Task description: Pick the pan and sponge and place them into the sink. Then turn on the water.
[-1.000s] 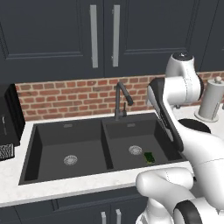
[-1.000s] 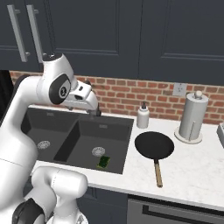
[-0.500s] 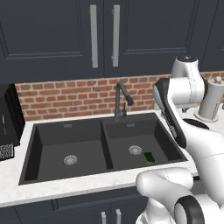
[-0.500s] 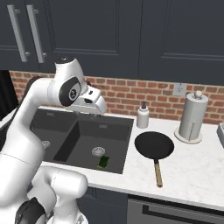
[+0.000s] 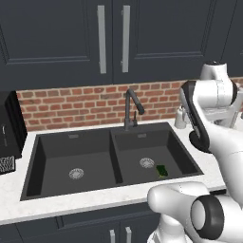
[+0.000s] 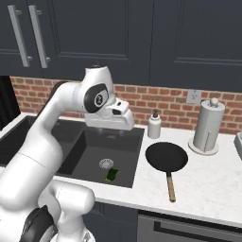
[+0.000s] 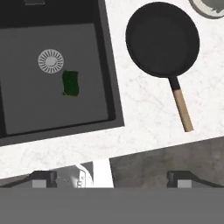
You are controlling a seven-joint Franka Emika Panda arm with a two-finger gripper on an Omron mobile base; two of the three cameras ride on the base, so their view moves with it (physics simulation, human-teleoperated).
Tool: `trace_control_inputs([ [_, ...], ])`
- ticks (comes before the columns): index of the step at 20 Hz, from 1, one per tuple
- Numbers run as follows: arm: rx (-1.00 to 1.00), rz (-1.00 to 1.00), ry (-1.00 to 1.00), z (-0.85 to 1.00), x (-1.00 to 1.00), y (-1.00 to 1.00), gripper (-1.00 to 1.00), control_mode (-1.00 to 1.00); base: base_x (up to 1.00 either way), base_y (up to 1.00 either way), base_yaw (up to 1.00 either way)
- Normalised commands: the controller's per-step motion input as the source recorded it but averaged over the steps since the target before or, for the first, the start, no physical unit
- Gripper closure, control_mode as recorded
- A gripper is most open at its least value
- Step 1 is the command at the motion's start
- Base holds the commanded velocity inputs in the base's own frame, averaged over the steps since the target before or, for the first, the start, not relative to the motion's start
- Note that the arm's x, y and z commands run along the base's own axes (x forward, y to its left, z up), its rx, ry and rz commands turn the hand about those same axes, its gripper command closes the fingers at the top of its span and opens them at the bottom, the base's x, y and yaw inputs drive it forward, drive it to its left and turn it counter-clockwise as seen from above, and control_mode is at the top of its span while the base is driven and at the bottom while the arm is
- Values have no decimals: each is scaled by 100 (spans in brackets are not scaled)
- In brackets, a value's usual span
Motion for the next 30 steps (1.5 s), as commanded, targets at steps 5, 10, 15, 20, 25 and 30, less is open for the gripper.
trace_control_inputs([
  [5, 0, 0, 18, -34, -6, -57, -100, -100, 0, 0, 0],
  [10, -1, 0, 10, -51, -2, -58, -100, -100, 0, 0, 0],
  [15, -1, 0, 3, -46, 0, -56, -100, -100, 0, 0, 0],
  [20, 11, 0, 0, -3, 0, -45, -100, -100, 0, 0, 0],
  [25, 6, 0, 0, -2, 0, -32, -100, -100, 0, 0, 0],
  [30, 2, 0, 0, -13, 0, -36, -100, -100, 0, 0, 0],
])
